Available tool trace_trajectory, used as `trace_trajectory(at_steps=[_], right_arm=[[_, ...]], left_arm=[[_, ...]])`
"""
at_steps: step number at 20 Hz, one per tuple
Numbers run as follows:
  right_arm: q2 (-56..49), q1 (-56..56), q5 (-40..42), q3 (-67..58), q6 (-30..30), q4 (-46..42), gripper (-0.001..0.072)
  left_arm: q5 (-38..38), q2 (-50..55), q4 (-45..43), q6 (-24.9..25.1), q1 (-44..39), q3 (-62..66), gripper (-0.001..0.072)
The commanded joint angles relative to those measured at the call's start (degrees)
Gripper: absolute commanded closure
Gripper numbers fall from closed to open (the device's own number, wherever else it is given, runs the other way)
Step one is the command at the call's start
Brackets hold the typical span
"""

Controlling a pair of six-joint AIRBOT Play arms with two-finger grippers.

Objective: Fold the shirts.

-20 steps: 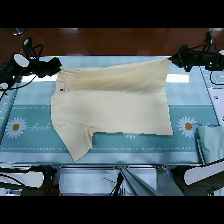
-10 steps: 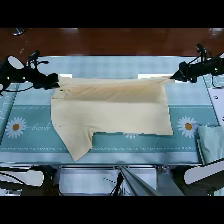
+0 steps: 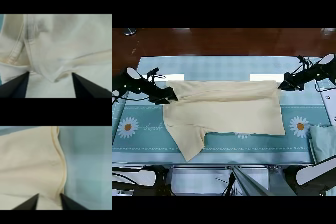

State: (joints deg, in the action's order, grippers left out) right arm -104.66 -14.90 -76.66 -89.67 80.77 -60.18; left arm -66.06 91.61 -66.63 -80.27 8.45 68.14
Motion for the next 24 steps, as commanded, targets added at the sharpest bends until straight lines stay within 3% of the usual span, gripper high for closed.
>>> trace_trajectory(at_steps=[1,5,9,12,15,17,19,24], right_arm=[[0.7,-0.6,-4.1,0.1,1.9,-0.4,0.0088],[9.0,-5.5,-8.5,1.5,-0.5,-3.9,0.0088],[26.8,-11.3,5.4,20.2,-1.7,-1.6,0.0089],[40.7,-12.3,14.3,40.1,-5.9,5.1,0.0088],[49.3,-12.2,18.1,55.1,-10.0,23.1,0.0089],[51.2,-12.2,17.0,59.4,-14.9,32.5,0.0089],[51.2,-12.2,15.0,59.7,-15.7,31.8,0.0089],[51.2,-12.2,13.2,59.7,-16.0,31.1,0.0089]], left_arm=[[-4.0,-1.4,1.9,0.2,0.3,0.4,0.0003],[-10.0,-8.6,-1.1,0.3,5.1,0.2,0.0003],[-10.4,-20.6,-1.1,3.3,14.6,-15.3,0.0003],[-9.3,-27.4,-0.3,5.0,22.4,-27.9,0.0003],[-6.7,-31.3,5.1,5.0,27.1,-37.3,0.0003],[-5.2,-31.4,13.1,8.6,26.9,-40.9,0.0003],[-4.0,-31.3,18.5,12.3,25.5,-43.0,0.0004],[0.6,-30.6,19.3,12.1,19.8,-44.6,0.0005]])
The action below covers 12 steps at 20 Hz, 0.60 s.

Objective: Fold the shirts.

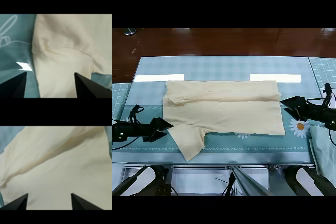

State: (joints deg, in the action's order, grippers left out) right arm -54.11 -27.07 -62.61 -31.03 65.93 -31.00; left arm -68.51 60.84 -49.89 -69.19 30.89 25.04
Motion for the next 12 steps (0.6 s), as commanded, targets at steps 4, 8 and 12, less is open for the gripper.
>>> trace_trajectory(at_steps=[4,8,12], right_arm=[[0.6,-0.2,2.4,1.0,-0.9,1.9,0.0089],[0.4,-10.4,1.1,-3.6,5.9,-14.3,0.0089],[0.7,-16.7,-12.1,-1.6,11.6,-28.3,0.009]], left_arm=[[5.2,2.0,2.8,1.0,-11.2,-1.4,0.0007],[6.0,2.8,2.8,1.4,-15.1,-1.3,0.0689],[5.9,2.7,3.0,1.4,-15.1,0.1,0.0689]])
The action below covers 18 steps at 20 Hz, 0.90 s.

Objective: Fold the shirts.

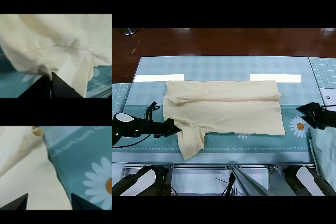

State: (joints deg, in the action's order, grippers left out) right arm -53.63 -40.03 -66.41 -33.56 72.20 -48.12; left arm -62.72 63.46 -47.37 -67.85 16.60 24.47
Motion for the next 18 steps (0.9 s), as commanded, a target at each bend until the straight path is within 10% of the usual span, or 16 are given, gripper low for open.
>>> trace_trajectory(at_steps=[1,18], right_arm=[[0.3,-2.9,-8.7,3.0,5.6,-10.7,0.0091],[-11.6,13.2,2.6,8.7,1.9,1.6,0.0091]], left_arm=[[0.1,0.1,0.5,0.1,-0.8,0.7,0.0689],[0.8,0.1,0.5,-1.6,-0.8,0.7,0.0688]])
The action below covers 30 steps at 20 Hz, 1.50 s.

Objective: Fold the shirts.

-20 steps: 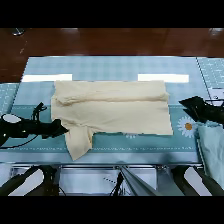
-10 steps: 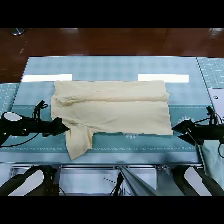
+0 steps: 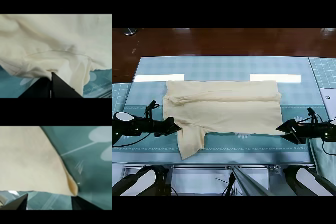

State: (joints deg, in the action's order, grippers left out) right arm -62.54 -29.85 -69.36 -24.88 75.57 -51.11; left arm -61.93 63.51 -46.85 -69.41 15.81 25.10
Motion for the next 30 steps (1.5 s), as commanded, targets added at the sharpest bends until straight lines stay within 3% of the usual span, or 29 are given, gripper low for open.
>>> trace_trajectory(at_steps=[1,3,4,5,6,10,16,20,25,30], right_arm=[[-3.4,4.8,7.6,-0.1,-1.8,6.1,0.0091],[-4.8,7.6,9.4,-1.4,-1.7,6.1,0.0122],[-5.4,8.3,9.4,-2.3,-1.7,6.1,0.0265],[-5.6,8.6,9.3,-3.1,-1.9,6.1,0.0525],[-5.6,8.6,9.1,-3.6,-2.7,6.3,0.0676],[-5.6,8.6,0.8,-11.4,-6.2,3.8,0.0685],[-6.4,8.6,-0.8,-24.5,-4.8,4.8,0.0685],[-11.9,9.9,0.5,-30.3,-6.1,12.5,0.0685],[-22.1,13.3,6.5,-37.8,-4.4,13.3,0.0685],[-31.7,13.6,7.0,-47.2,-2.2,15.4,0.0685]], left_arm=[[0.0,0.0,0.0,-0.1,0.0,0.0,0.0689],[-0.2,0.0,0.0,-0.1,0.0,0.0,0.0688],[-0.2,0.0,0.0,-0.1,0.0,0.0,0.0688],[-0.2,0.0,0.0,-0.1,0.0,0.0,0.0688],[-0.2,0.0,0.0,-0.1,0.0,0.1,0.0688],[-3.4,-0.3,0.0,0.0,0.0,6.4,0.0688],[-2.0,1.6,0.4,-1.4,-0.1,23.1,0.0689],[-1.7,10.8,0.4,-1.7,-1.8,32.3,0.0689],[-1.9,24.2,0.4,-6.1,-3.8,45.0,0.0689],[-2.7,32.6,0.4,-6.4,-3.9,54.3,0.0689]])
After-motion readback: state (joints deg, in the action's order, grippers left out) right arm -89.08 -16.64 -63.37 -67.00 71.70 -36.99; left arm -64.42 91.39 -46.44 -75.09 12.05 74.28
